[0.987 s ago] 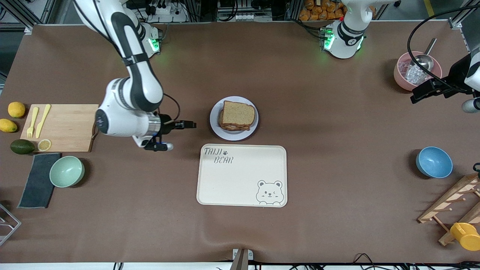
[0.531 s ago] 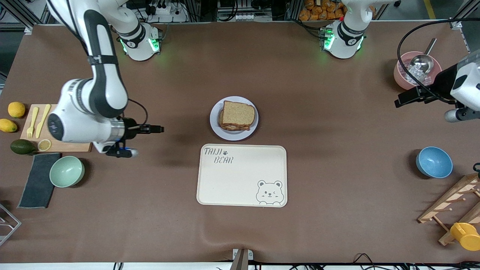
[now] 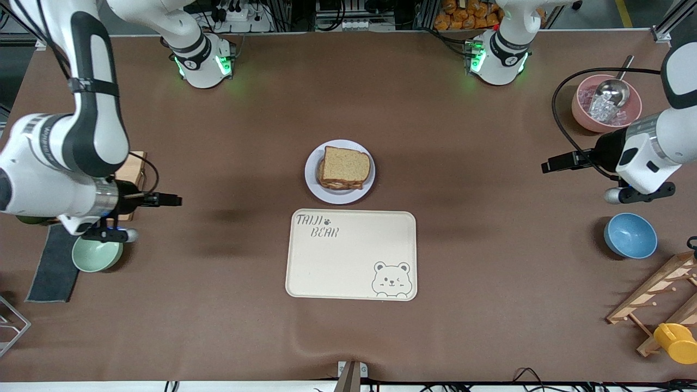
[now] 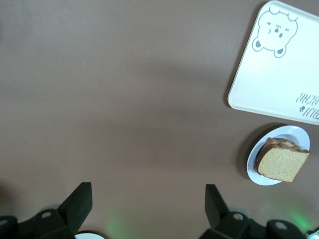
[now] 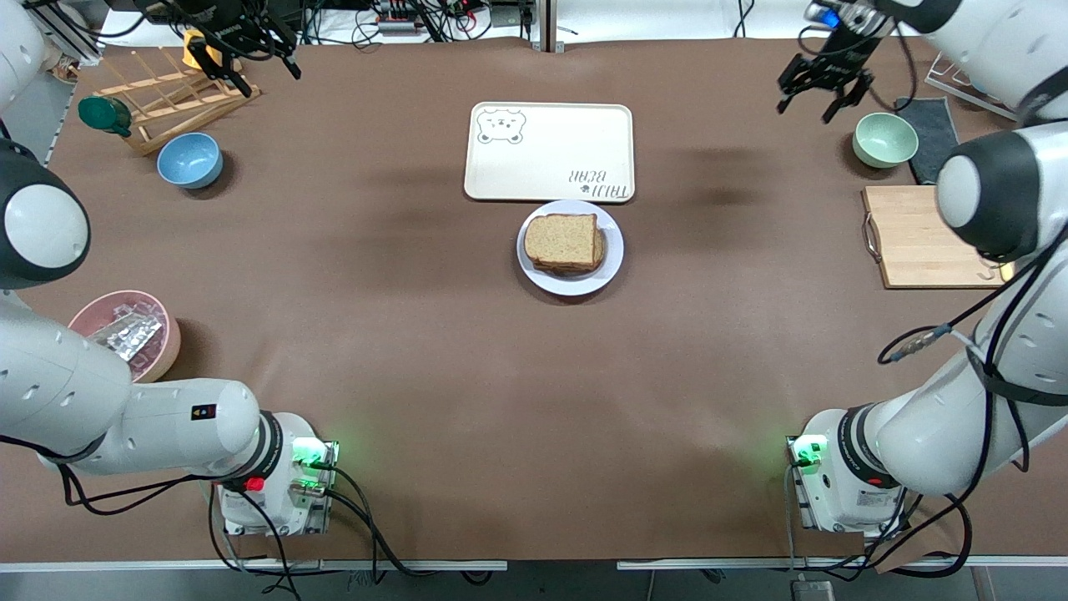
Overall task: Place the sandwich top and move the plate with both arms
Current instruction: 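Return the right gripper to rest while the left gripper reaches out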
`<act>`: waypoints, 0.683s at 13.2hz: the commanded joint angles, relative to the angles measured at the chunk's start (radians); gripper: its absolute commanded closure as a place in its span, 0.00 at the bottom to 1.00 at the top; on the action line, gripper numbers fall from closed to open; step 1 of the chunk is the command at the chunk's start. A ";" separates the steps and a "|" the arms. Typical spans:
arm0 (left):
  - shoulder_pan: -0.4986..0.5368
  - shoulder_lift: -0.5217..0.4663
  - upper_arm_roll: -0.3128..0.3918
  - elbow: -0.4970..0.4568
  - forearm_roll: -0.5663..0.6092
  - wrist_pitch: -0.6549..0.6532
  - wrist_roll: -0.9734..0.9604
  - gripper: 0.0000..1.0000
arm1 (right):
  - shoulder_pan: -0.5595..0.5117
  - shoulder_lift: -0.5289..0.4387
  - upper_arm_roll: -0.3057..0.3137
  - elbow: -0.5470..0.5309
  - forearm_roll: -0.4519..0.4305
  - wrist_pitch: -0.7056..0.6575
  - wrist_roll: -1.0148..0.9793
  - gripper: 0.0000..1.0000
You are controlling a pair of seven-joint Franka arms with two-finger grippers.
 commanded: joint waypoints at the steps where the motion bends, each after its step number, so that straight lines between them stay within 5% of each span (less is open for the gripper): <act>1: 0.004 -0.029 -0.005 -0.063 -0.047 0.049 0.039 0.00 | -0.192 -0.038 0.159 0.075 -0.085 -0.088 -0.060 0.00; 5: 0.004 -0.031 -0.005 -0.071 -0.083 0.051 0.054 0.00 | -0.444 -0.055 0.429 0.173 -0.263 -0.155 -0.099 0.00; 9: 0.004 -0.045 -0.022 -0.147 -0.176 0.091 0.100 0.00 | -0.446 -0.151 0.440 0.244 -0.337 -0.202 -0.158 0.00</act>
